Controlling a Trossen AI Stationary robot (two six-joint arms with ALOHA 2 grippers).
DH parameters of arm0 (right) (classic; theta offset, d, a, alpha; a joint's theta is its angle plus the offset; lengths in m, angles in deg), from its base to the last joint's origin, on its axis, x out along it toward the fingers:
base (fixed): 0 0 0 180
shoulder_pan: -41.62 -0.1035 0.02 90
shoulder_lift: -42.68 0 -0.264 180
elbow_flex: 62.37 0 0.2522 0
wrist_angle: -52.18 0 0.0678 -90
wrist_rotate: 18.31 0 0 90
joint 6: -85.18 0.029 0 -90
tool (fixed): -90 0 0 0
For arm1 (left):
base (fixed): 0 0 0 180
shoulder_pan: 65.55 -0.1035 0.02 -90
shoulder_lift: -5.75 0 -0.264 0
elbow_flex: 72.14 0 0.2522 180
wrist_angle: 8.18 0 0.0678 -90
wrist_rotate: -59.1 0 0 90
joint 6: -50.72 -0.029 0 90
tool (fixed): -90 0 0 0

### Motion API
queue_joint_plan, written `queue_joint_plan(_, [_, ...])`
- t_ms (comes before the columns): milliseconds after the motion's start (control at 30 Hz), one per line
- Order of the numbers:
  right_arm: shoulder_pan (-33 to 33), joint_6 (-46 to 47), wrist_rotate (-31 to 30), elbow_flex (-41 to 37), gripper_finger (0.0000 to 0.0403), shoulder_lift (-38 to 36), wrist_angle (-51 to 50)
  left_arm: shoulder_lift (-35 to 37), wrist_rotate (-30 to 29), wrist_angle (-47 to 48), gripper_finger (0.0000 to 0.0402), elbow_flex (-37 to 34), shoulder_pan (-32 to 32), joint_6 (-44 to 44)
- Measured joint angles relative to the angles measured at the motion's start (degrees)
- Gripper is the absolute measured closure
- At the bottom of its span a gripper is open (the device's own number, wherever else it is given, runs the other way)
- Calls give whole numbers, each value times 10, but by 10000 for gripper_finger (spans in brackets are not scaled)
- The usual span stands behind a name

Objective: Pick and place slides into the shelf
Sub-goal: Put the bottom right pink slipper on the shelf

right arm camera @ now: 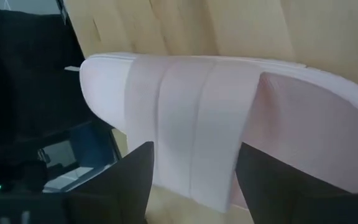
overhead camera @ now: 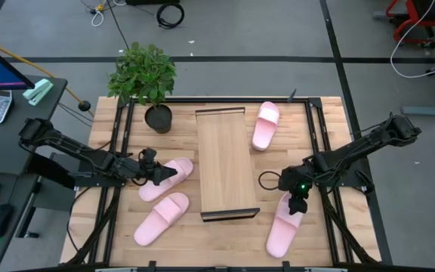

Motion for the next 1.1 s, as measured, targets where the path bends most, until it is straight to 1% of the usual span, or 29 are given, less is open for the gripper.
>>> queue_joint_plan(200, [0,24,39,0,204,0,38,0,0,0,273,0,0,-2])
queue_joint_plan(367, [0,61,42,0,220,0,90,0,0,0,280,0,0,-5])
queue_joint_plan(533, [-2,94,42,0,225,0,128,0,0,0,278,0,0,-5])
queue_joint_plan(633, [-14,110,42,0,224,0,147,0,0,0,276,0,0,-5])
queue_joint_plan(800, [-57,140,39,0,226,0,163,0,0,0,281,0,0,-5])
queue_joint_plan(900, [-90,154,15,0,227,0,163,0,-3,0,282,0,0,-5])
queue_joint_plan(1100, [-135,176,-68,0,229,0,166,0,-8,1,278,0,0,-5])
